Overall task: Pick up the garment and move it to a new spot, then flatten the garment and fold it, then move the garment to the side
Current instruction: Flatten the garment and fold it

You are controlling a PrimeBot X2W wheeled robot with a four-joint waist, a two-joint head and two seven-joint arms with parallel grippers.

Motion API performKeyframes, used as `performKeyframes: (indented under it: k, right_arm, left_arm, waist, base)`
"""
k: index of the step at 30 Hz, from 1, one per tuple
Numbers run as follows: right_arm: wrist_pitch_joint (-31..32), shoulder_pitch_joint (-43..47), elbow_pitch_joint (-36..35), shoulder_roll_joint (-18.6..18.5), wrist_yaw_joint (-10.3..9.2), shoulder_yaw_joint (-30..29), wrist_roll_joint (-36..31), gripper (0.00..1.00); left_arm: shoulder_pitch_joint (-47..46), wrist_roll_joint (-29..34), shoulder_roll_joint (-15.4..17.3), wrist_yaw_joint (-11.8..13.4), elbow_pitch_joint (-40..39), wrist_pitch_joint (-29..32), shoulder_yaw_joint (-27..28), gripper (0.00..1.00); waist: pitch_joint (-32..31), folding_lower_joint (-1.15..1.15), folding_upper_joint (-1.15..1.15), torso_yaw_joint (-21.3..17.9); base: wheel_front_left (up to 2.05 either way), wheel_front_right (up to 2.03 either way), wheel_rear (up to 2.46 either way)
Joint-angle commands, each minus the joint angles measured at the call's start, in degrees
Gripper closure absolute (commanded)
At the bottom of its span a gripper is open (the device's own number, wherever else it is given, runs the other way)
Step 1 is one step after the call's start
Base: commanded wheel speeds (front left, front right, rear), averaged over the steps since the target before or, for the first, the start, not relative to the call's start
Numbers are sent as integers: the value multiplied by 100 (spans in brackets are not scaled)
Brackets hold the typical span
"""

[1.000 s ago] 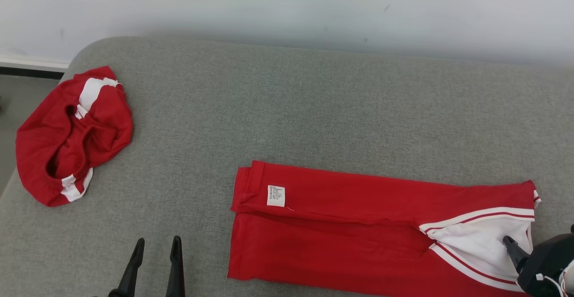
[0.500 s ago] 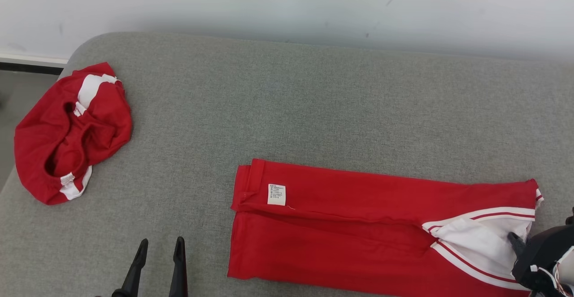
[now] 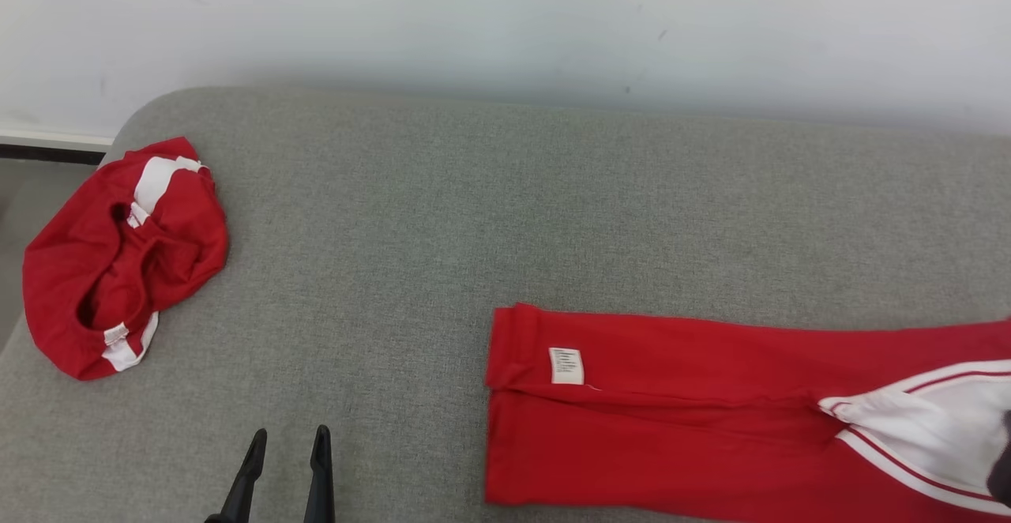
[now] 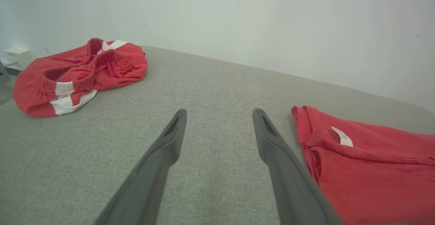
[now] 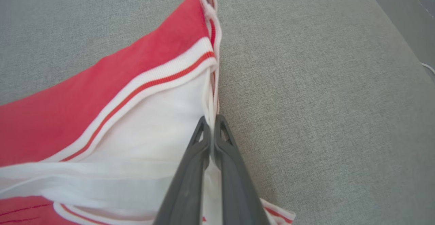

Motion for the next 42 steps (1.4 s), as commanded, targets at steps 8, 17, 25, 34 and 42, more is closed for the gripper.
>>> performKeyframes:
  k: [8, 17, 25, 34, 42]
  right_arm:
    - [262, 301, -555, -92, -16, -351, -280, 100]
    - [872, 597, -1594, 254, -15, 694, 120, 100]
    - [1039, 611, -1891, 546, -15, 2009, 475, 100]
    - [884, 72, -1416, 825, -15, 3256, 733, 100]
    - [662, -571, -527, 977, -15, 3895, 783, 100]
  left_arm:
    - [134, -106, -6, 3, 30, -17, 7, 0]
    - [228, -131, -5, 27, 55, -17, 30, 0]
    - [193, -121, -4, 20, 88, -17, -111, 0]
    - [148, -102, -5, 6, 137, -17, -200, 0]
    - [12, -146, -4, 1, 190, -17, -330, 0]
  waist:
    - [-190, 0, 0, -72]
    - [-375, 0, 0, -141]
    - [-418, 0, 0, -39]
    - [-384, 0, 0, 48]
    - [-328, 0, 0, 195]
  base:
    - [0, 0, 0]
    - [0, 0, 0]
    - [0, 0, 0]
    - [0, 0, 0]
    - [0, 0, 0]
